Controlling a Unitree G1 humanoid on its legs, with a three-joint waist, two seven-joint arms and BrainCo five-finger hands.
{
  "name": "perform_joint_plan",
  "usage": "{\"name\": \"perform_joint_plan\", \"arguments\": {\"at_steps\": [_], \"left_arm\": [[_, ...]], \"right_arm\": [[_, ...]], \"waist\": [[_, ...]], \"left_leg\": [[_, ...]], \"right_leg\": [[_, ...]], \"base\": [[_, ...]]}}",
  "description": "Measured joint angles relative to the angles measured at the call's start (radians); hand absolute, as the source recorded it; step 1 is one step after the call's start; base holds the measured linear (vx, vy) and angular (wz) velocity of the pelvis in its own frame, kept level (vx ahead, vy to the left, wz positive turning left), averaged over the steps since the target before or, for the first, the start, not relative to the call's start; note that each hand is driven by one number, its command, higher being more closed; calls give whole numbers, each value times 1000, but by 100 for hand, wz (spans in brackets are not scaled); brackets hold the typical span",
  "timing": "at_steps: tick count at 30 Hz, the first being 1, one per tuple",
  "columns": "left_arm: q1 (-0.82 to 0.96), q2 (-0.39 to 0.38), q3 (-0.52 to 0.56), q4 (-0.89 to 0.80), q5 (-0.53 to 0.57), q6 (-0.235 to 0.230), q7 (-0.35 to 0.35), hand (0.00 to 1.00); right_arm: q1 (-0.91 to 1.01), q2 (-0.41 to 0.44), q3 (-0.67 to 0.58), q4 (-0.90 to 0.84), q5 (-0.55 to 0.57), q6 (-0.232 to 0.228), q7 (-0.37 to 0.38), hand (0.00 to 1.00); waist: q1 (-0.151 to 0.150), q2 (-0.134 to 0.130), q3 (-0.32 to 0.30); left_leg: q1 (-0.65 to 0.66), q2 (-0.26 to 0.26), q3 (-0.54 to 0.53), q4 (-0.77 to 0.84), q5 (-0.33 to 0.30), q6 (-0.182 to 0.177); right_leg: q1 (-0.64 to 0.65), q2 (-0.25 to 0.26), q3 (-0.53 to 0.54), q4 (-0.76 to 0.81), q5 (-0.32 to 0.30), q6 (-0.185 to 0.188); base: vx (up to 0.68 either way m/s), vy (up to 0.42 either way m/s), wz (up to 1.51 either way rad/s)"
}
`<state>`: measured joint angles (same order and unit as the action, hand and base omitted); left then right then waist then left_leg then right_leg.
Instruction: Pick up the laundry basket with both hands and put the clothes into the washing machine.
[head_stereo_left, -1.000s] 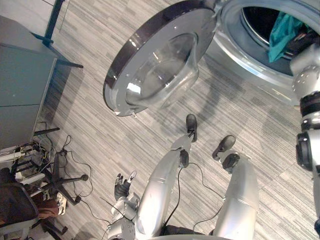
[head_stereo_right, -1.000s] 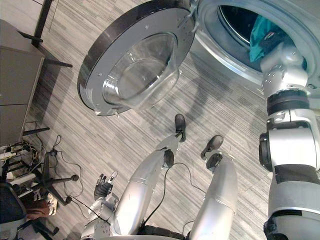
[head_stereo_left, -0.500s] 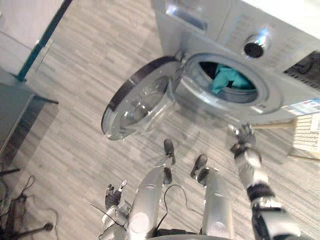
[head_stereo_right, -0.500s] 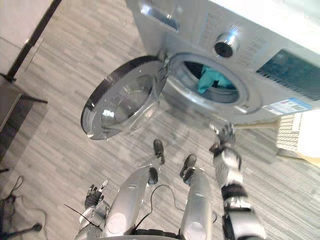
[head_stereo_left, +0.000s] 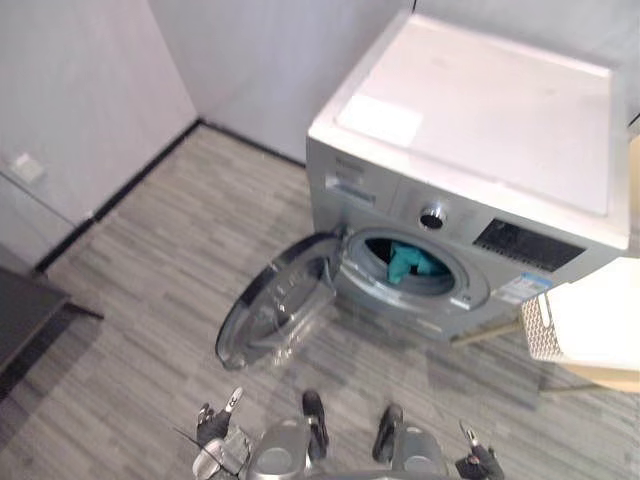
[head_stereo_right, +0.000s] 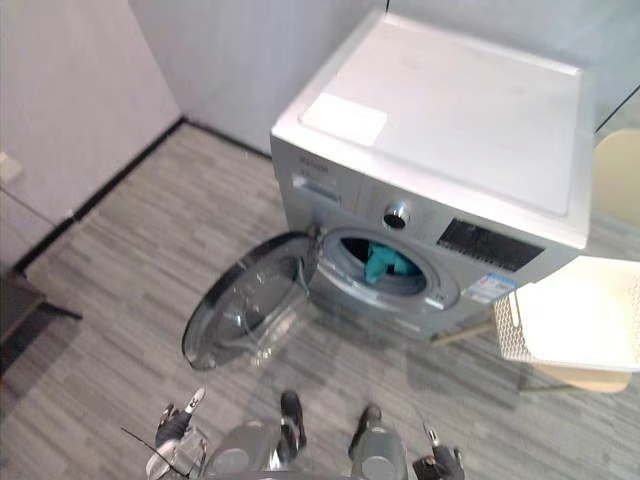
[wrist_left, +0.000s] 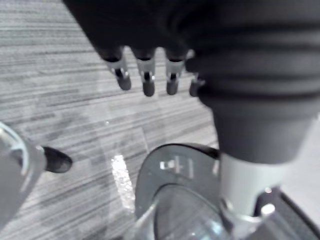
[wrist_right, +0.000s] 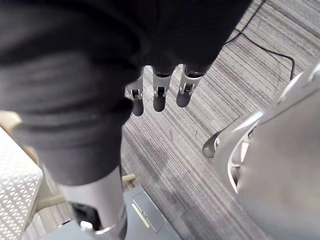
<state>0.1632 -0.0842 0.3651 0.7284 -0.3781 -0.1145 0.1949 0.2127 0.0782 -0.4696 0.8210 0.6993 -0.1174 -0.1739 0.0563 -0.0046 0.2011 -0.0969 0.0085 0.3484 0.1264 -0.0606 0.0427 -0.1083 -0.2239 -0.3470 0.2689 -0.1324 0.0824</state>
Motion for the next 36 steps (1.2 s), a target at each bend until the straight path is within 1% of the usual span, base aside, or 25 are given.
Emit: {"name": "perform_joint_plan", "arguments": {"at_steps": [4, 9, 10, 11, 12, 13, 14, 15, 16, 17, 18, 19, 20, 21, 22, 23, 24, 25, 26, 27, 28, 31, 34, 35, 36], "left_arm": [[21, 1, -3, -3, 1, 1, 0, 0], [55, 12, -85, -131, -4, 0, 3, 0], [69, 21, -104, -167, -6, -1, 3, 0], [84, 24, -139, -246, -14, -3, 3, 0], [87, 24, -142, -261, -18, -3, 3, 0], [102, 25, -154, -333, -36, -4, 5, 0], [107, 25, -162, -374, -45, -6, 7, 0], [116, 25, -170, -454, -47, -9, 7, 0], [124, 25, -167, -531, -43, -21, 10, 0], [123, 27, -161, -596, -43, -33, 16, 0], [126, 28, -156, -624, -43, -42, 23, 0], [127, 29, -134, -658, -43, -55, 29, 0], [127, 30, -124, -671, -42, -60, 34, 0], [127, 30, -115, -706, -42, -65, 54, 0], [127, 29, -111, -722, -42, -66, 58, 0], [122, 26, -103, -756, -41, -67, 70, 0], [122, 25, -94, -776, -40, -67, 72, 0], [112, 26, -74, -809, -29, -68, 75, 0], [94, 33, -49, -826, -18, -68, 79, 0], [68, 53, -29, -848, -1, -71, 89, 0], [44, 81, -20, -851, 3, -72, 90, 0], [18, 114, -23, -856, 13, -72, 86, 0], [11, 119, -49, -882, 16, -93, 64, 0], [5, 119, -67, -884, 25, -93, 50, 0], [4, 119, -70, -884, 29, -93, 46, 0]], "right_arm": [[-11, 4, -45, 33, 5, 9, 2, 0], [-109, -12, -9, 112, -6, 10, -3, 0], [-140, -23, 14, 135, -18, 10, -5, 0], [-205, -44, 61, 180, -46, 10, -8, 0], [-217, -51, 67, 188, -48, 10, -8, 0], [-266, -67, 91, 213, -52, 11, -12, 0], [-289, -77, 94, 222, -54, 11, -16, 0], [-327, -94, 95, 230, -57, 11, -21, 0], [-357, -109, 96, 252, -62, 9, -22, 0], [-376, -116, 95, 264, -62, 8, -25, 0], [-377, -119, 98, 265, -62, 9, -26, 0], [-371, -122, 106, 266, -60, 9, -28, 0], [-362, -124, 107, 269, -59, 9, -27, 0], [-327, -137, 106, 277, -50, 8, -25, 0], [-311, -142, 105, 278, -49, 8, -25, 0], [-275, -152, 104, 283, -48, 9, -23, 0], [-260, -157, 100, 291, -48, 11, -22, 0], [-225, -166, 81, 298, -48, 15, -20, 0], [-200, -161, 78, 306, -48, 17, -20, 0], [-168, -137, 77, 325, -49, 18, -18, 0], [-149, -123, 57, 341, -48, 17, -19, 0], [-123, -124, 33, 342, -50, 15, -18, 0], [-103, -124, 7, 335, -52, 12, -7, 0], [-86, -133, -7, 333, -53, 12, 5, 0], [-80, -136, -7, 333, -54, 12, 5, 0]], "waist": [[-14, 14, -83], [-10, 31, -117], [-6, 32, -116], [16, 36, -113], [18, 38, -112], [24, 57, -100], [29, 70, -92], [44, 92, -83], [56, 86, -75], [67, 87, -70], [68, 97, -71], [66, 99, -72], [63, 96, -73], [47, 94, -75], [36, 95, -76], [18, 99, -81], [9, 106, -86], [0, 127, -102], [-9, 112, -111], [-23, 82, -122], [-30, 69, -131], [-39, 71, -133], [-40, 95, -152], [-43, 124, -170], [-44, 134, -175]], "left_leg": [[71, -19, -14, -56, 1, -1], [91, -14, -72, -31, -2, -16], [78, -9, -83, 6, -5, -22], [17, 1, -143, 156, -15, -38], [2, 3, -155, 191, -16, -38], [-44, 11, -182, 313, -13, -44], [-61, 18, -191, 364, -6, -55], [-95, 27, -197, 432, 24, -102], [-109, 12, -200, 421, 75, -165], [-117, 31, -193, 511, 41, -100], [-121, 65, -192, 582, 9, -70], [-105, 137, -192, 657, -6, -68], [-87, 169, -195, 666, -5, -70], [-31, 233, -214, 629, 0, -77], [-10, 251, -224, 593, 8, -89], [29, 279, -247, 479, 40, -125], [53, 286, -257, 408, 71, -148], [90, 289, -268, 280, 115, -168], [101, 276, -262, 228, 104, -176], [109, 258, -268, 164, 104, -176], [116, 253, -270, 111, 102, -179], [153, 253, -261, 36, 97, -186], [184, 252, -216, -40, 96, -187], [192, 252, -183, -77, 88, -197], [196, 253, -171, -88, 81, -198]], "right_leg": [[83, 11, -11, -71, 32, 12], [153, 34, -64, -129, 35, 8], [162, 37, -69, -137, 35, 8], [195, 40, -76, -151, 41, 7], [200, 40, -80, -154, 43, 4], [225, 42, -91, -154, 44, 3], [230, 44, -92, -151, 41, 0], [234, 42, -89, -141, 35, -9], [230, 9, -91, -136, 27, -24], [221, -9, -109, -132, 38, -26], [226, -2, -114, -131, 41, -30], [234, 1, -120, -132, 43, -33], [236, -3, -125, -137, 45, -34], [252, -3, -141, -161, 59, -28], [259, -3, -150, -170, 64, -23], [258, -1, -170, -181, 78, -13], [257, 2, -182, -185, 87, -7], [250, 15, -197, -188, 95, -1], [248, 15, -192, -202, 93, -13], [247, 22, -169, -228, 93, -10], [251, 25, -181, -235, 108, 3], [269, 28, -187, -234, 115, 12], [247, 28, -168, -237, 104, 33], [224, 31, -144, -237, 110, 43], [218, 32, -139, -237, 115, 47]], "base": [[145, 29, 7], [128, -53, 28], [113, -105, 17], [81, -91, 15], [48, -88, 22], [-11, -35, 23], [-70, -45, 19], [-91, -33, 10], [-105, 26, 10], [-72, 21, 15], [-53, 38, 15], [-30, -9, 13], [2, 22, 25], [12, 38, 30], [55, 112, 51], [50, 96, 49], [84, 201, 60], [55, 158, 59], [58, 214, 90], [1, 131, 103], [-14, 118, 93], [-53, 111, 46], [-117, 68, -3], [-121, 89, -15], [-92, 84, -20]]}}
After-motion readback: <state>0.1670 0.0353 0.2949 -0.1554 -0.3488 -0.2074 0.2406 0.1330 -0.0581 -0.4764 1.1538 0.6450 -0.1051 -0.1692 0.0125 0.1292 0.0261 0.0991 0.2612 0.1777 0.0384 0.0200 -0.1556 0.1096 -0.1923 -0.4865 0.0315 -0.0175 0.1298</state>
